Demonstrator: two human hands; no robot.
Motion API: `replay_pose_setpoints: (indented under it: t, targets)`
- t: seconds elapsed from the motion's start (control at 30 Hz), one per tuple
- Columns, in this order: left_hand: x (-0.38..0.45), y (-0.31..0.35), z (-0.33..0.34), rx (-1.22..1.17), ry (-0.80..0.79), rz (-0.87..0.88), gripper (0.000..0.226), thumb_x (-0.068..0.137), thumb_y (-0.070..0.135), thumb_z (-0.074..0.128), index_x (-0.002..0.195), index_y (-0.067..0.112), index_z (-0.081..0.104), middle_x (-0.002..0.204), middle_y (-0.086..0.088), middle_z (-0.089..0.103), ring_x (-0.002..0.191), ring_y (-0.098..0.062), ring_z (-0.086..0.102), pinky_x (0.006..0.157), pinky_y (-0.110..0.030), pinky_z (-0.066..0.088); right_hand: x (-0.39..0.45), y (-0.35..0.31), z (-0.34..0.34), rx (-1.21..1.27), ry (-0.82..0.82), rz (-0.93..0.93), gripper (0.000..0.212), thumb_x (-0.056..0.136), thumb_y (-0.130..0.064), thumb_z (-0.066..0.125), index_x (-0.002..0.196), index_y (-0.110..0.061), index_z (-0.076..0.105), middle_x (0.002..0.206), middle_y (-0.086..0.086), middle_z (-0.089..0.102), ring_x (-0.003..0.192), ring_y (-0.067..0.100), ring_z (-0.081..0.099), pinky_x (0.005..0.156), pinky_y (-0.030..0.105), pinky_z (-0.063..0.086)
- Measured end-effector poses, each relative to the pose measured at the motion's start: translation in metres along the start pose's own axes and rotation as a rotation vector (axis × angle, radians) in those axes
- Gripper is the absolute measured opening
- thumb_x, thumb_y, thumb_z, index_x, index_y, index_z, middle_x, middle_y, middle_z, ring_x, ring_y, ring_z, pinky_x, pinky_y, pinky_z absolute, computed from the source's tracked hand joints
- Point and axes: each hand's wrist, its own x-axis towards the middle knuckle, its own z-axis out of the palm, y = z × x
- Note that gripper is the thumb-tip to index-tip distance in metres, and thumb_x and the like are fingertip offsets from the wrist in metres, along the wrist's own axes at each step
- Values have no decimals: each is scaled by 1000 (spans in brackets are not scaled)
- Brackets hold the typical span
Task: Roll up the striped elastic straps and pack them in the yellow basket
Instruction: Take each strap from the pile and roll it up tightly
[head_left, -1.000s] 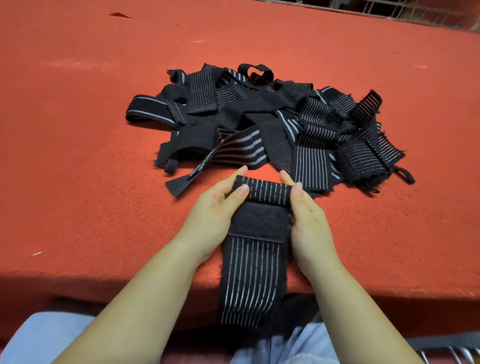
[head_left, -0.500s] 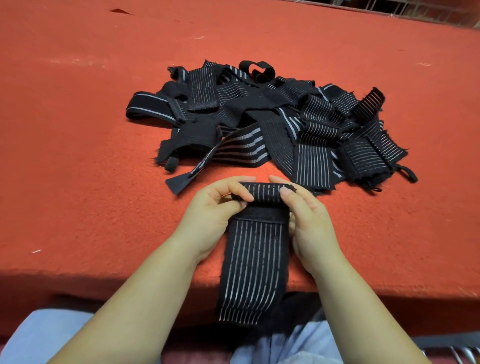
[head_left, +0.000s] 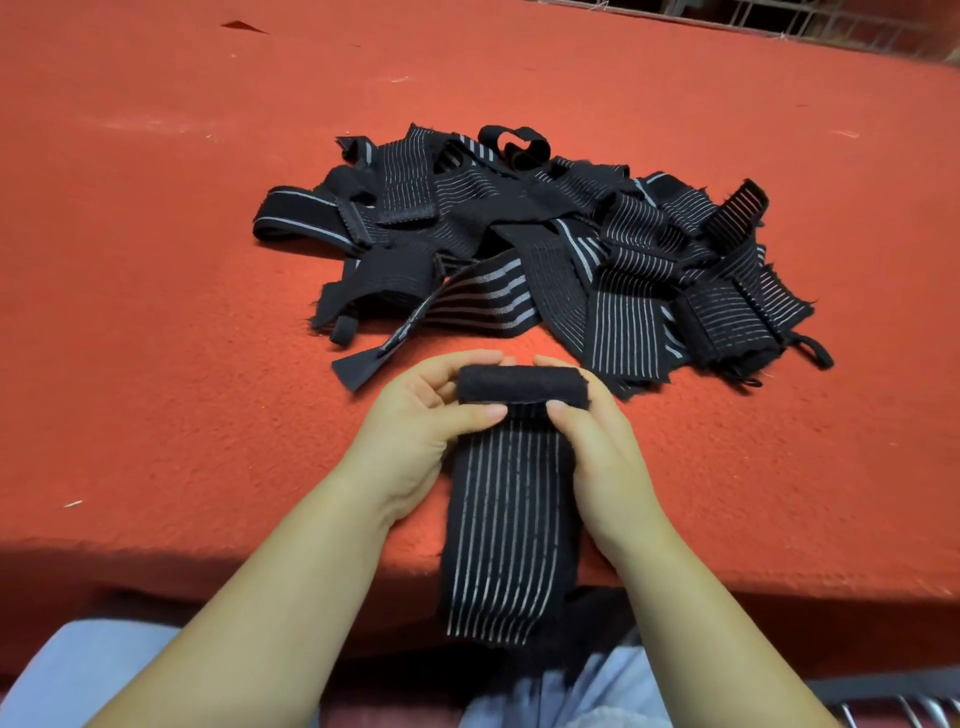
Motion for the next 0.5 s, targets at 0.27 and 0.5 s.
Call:
replay_pose_setpoints:
  t: [0.27, 0.5]
  targets:
    - [-1, -1, -1, 109, -84, 20, 49, 67, -21, 57, 91, 19, 72, 100, -1, 72, 89, -7, 66, 76, -14, 51, 1, -1, 2, -75, 66, -43, 31, 84, -43, 53, 112, -30, 60, 113, -15, 62, 105, -8, 54, 89, 7, 38]
    - [-2, 0, 8, 101, -80, -18, 48, 69, 13, 65, 116, 14, 59, 93, -1, 72, 82, -7, 68, 73, -16, 52, -1, 1, -5, 107, 82, -84, 42, 76, -24, 60, 117, -32, 55, 99, -11, 67, 92, 3, 62, 83, 19, 48]
